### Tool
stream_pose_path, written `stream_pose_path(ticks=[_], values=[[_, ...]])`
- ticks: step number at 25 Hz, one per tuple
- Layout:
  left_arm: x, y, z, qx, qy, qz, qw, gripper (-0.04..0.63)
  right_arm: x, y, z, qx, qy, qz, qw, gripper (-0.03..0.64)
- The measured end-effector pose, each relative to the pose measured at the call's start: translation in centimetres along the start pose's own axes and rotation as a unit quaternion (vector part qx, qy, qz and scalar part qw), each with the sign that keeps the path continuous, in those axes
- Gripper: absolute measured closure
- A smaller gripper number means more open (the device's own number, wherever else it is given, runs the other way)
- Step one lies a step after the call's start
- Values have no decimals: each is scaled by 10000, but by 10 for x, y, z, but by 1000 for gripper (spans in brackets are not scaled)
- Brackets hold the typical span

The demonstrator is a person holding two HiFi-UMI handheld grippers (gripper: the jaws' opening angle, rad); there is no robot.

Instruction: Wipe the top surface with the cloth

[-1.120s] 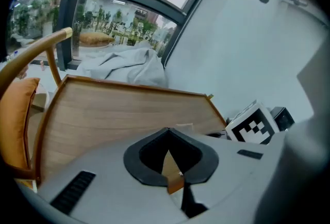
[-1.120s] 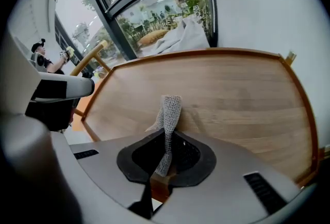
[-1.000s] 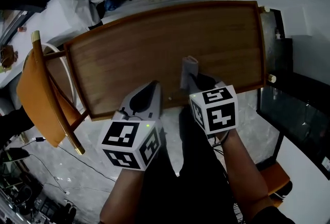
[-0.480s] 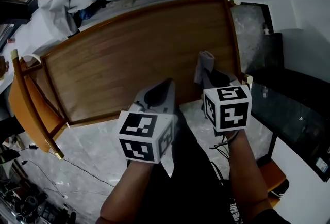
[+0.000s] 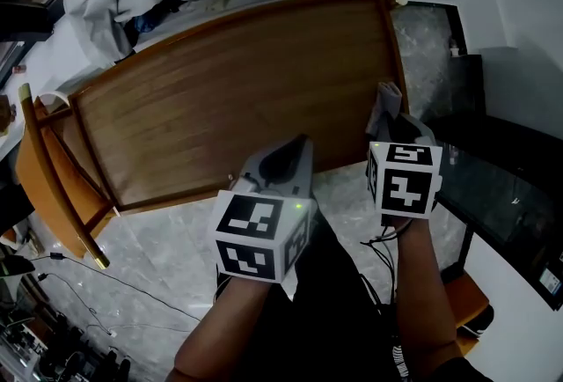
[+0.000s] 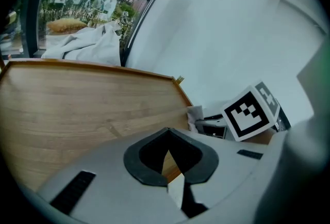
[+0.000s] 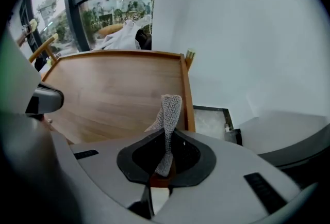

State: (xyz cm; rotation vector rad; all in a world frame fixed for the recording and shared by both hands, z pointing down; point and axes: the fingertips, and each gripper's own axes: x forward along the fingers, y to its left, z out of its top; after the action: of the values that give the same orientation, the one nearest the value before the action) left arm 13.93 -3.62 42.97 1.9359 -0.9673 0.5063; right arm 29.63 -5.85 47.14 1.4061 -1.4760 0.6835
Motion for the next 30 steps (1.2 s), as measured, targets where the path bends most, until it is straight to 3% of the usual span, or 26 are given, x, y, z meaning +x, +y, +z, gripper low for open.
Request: stream_pose_path(ticks=[2,4,7,12,16,19,23,26,30], values=[[-11,6,-2,3,13,2,10000,584,-4,1,3,-10,-79,-121,9999,575],[-29,18,-6,-12,11,41,10000,584,-13,20,13,-13,-309,33,9995,575],[-73,49,-5,-93,-116,205,9997,584,-34,92,36,-190,-768,872,9930,575],[-183,118,14,-226,-751,646,9948,584,-72,263,68,-427,-1185,2617,9569,575],[-270,173,18,-377,-1191,1003,9871,584,-91,390,70,-447,-1059,3518,9290,575],[-316,203,10,-394,-1304,1153,9839,584,-99,471,59,-418,-796,4042,9102,575],[-347,220,-3,-474,-1417,1124,9824,584,-108,540,46,-681,-563,4348,8962,575],[-356,222,0,-454,-1742,1017,9784,584,-106,565,35,-832,-336,4379,8945,575],[-353,224,-16,-600,-1320,1019,9842,584,-96,572,27,-1023,-117,4249,8994,575]])
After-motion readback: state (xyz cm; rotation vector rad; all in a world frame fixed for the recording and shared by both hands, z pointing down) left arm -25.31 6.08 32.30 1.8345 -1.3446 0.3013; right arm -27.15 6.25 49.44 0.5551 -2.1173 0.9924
